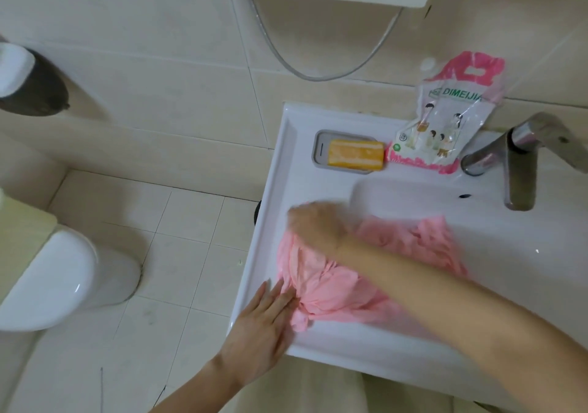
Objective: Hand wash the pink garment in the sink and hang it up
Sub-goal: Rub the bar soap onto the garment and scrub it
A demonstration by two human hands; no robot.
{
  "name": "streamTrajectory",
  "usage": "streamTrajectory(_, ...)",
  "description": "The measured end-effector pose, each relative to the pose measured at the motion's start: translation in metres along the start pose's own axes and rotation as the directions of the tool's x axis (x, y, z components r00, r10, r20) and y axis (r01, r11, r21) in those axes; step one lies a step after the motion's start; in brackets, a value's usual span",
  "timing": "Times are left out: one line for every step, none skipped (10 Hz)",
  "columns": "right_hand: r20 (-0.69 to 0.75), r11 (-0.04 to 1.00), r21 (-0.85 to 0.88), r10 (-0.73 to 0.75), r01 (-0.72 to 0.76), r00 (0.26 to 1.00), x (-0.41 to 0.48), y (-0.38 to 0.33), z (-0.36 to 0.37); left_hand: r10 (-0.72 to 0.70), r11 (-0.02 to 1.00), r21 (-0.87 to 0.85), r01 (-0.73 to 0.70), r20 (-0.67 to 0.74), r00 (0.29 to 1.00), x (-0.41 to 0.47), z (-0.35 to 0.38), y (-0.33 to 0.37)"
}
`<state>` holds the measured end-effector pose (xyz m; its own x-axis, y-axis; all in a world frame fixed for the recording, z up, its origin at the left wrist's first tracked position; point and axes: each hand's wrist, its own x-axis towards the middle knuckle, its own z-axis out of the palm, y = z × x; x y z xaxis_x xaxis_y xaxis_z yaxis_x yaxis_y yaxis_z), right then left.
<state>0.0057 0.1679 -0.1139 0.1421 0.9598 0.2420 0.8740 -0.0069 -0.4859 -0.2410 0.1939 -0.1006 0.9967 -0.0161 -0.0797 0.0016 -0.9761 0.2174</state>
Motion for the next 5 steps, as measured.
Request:
streamTrajectory(-0.207,0.926,0.373,0.145,-0.058,0.968,-0.021,0.002,0.023,-0.002,1.0,-0.011,0.002,0.005,1.0,0.0,0.002,-0.001)
streamTrajectory(0.0,0.834,-0.293,0.49,-0.468,0.872,0.014,0.026,-0.022,0.009,1.0,0.022,-0.008,-0.019,1.0,-0.001,0.0,-0.004)
streamTrajectory(0.113,0.898,-0.187,0.423,-0.399,0.899,0.014,-0.011,-0.021,0.016,1.0,0.022,-0.015,-0.019,1.0,0.001,-0.001,-0.004)
streamTrajectory(0.386,0.979,-0.109,0.203,-0.174,0.9,-0.016,-0.043,0.001,-0.001,1.0,0.01,0.002,-0.018,1.0,0.003,-0.001,-0.002)
streamTrajectory(0.037,0.812,-0.305,0.532,-0.498,0.846,0.01,0.02,-0.048,-0.007,0.998,0.056,0.008,-0.013,1.0,0.002,-0.001,-0.002)
